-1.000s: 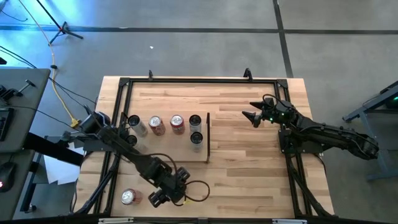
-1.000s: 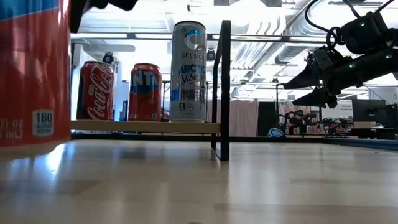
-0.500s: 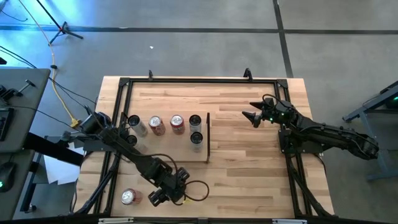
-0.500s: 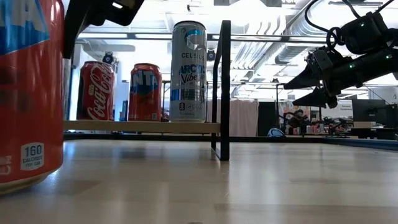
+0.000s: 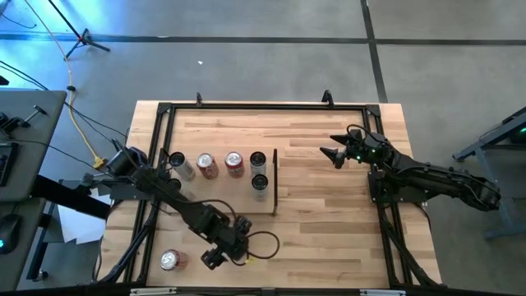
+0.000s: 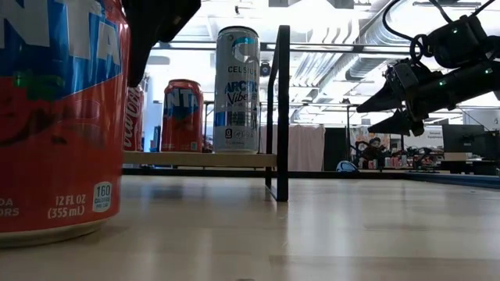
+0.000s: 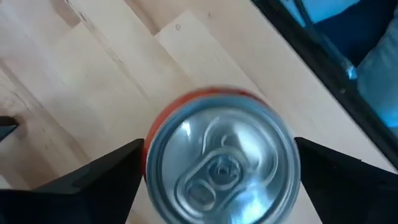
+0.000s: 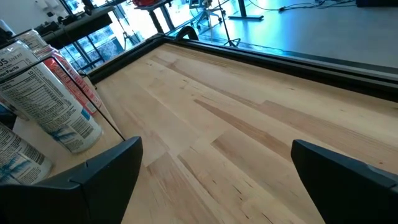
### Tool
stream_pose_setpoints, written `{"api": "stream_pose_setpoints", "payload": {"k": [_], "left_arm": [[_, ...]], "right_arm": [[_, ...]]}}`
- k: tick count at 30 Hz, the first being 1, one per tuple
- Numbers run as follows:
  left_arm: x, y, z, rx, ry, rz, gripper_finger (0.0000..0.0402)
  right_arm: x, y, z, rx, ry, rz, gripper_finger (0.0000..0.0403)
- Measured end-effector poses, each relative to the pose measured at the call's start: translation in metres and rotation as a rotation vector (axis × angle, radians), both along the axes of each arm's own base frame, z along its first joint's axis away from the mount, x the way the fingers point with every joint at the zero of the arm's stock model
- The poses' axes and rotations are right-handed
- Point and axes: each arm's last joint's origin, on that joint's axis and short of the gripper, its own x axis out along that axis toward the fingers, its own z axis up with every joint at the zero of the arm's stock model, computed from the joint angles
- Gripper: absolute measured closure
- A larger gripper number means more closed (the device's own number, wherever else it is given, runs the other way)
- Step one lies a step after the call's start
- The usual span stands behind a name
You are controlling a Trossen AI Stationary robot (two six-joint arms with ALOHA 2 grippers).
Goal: Place canned beverage on shelf
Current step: Put the red soda can aligned with the other red soda can on the shelf
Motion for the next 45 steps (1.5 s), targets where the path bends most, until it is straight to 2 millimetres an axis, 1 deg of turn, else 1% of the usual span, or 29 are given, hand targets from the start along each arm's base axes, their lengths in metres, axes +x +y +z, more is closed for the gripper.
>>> {"api": "stream_pose_setpoints", "payload": {"k": [2,3,8,11,13,16,19,22,25,27,31,34,40,45], "left_arm": [[-0.003,0.000,0.003,0.014,0.004,-0.004,0.0022],[-0.004,-0.001,0.007,0.019,0.000,-0.003,0.0021],[-0.012,-0.010,0.040,0.044,-0.067,0.022,0.0020],[-0.017,-0.020,0.057,0.061,-0.141,0.082,0.0020],[-0.022,-0.029,0.065,0.058,-0.186,0.159,0.0020],[-0.034,-0.046,0.071,0.045,-0.256,0.281,0.0020],[-0.048,-0.060,0.073,0.033,-0.330,0.420,0.0020],[-0.060,-0.073,0.072,0.002,-0.435,0.614,0.0020],[-0.069,-0.083,0.068,-0.043,-0.568,0.806,0.0020],[-0.073,-0.090,0.061,-0.046,-0.648,0.883,0.0020],[-0.077,-0.099,0.037,0.012,-0.785,0.962,0.0020],[-0.073,-0.104,0.018,0.006,-0.862,1.036,0.0020],[-0.067,-0.111,-0.014,-0.045,-0.935,1.130,0.0020],[-0.063,-0.114,-0.037,-0.089,-0.943,1.193,0.0020]], "right_arm": [[0.000,0.000,0.000,0.000,0.000,0.000,0.0004],[0.000,0.000,0.000,0.000,0.000,0.000,0.0004],[0.000,0.000,0.000,0.000,0.000,0.000,0.0004],[0.000,0.000,0.000,0.001,0.002,0.000,0.0004],[0.000,0.000,0.000,0.003,0.004,0.001,0.0004],[0.000,0.000,-0.001,0.004,0.007,0.000,0.0004],[0.000,0.000,-0.001,0.006,0.009,0.000,0.0004],[0.000,0.000,-0.001,0.006,0.010,0.000,0.0004],[0.000,0.000,-0.001,0.007,0.011,0.000,0.0004],[0.000,0.000,-0.001,0.007,0.011,0.000,0.0004],[0.000,0.000,-0.001,0.007,0.011,0.000,0.0004],[0.000,0.000,-0.001,0.007,0.011,0.000,0.0004],[0.000,0.000,-0.001,0.007,0.011,0.000,0.0004],[0.000,0.000,-0.001,0.007,0.011,0.000,0.0004]]}}
